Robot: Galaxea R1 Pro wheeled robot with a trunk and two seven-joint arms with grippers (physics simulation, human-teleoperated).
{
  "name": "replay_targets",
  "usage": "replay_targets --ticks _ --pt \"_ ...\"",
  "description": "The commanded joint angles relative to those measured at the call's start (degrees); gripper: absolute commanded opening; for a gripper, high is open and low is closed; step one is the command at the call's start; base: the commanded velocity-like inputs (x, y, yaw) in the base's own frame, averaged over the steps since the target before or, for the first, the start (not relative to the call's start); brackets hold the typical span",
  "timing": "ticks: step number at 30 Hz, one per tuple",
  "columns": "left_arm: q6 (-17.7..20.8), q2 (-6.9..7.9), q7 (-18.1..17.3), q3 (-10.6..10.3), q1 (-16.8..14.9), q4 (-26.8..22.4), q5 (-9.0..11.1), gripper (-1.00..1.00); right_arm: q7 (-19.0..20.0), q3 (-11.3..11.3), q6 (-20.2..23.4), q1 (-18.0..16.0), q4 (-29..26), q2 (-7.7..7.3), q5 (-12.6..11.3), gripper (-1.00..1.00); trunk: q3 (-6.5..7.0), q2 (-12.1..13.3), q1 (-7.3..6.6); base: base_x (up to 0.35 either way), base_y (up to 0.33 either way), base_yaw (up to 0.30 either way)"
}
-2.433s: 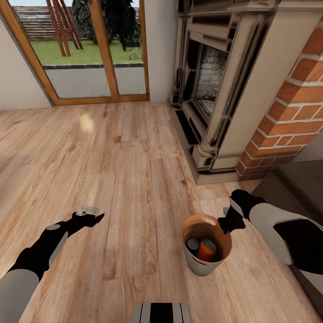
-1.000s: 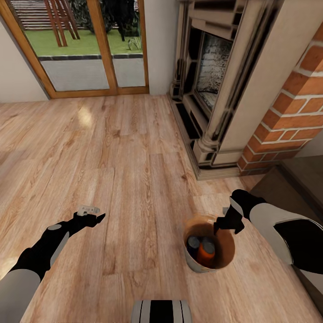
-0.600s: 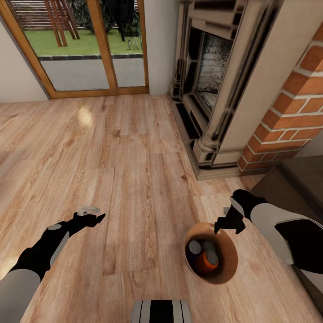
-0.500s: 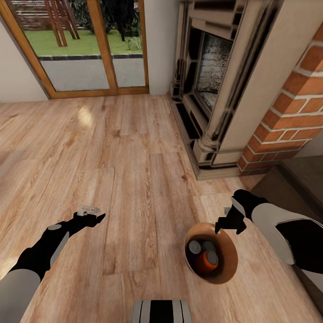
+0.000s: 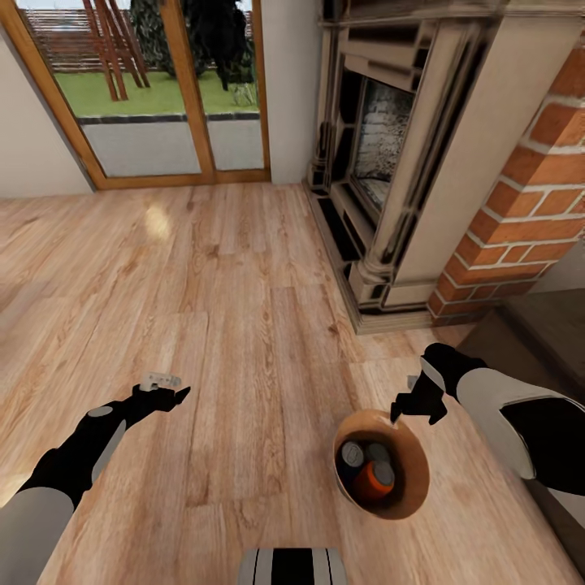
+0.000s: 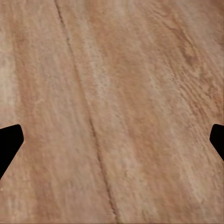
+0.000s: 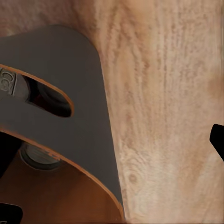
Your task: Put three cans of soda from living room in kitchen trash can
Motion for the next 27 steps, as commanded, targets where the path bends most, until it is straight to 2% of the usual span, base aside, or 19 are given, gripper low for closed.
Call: replay_targets --ticks 1,27 --pt "0.16 -0.19 0.24 -0.01 0.00 0.00 -0.05 1.00 -0.11 0.16 0.00 0.00 -0.04 0.02 0.19 1.00 0.23 0.02 -0.02 0.000 0.000 0.000" --pt "2.39 -1.61 2.91 -0.12 -0.08 0.09 -0.41 1.00 -0.19 0.22 0.00 1.71 0.05 0.07 0.21 1.00 5.99 0.36 -0.69 0.000 0.000 0.000"
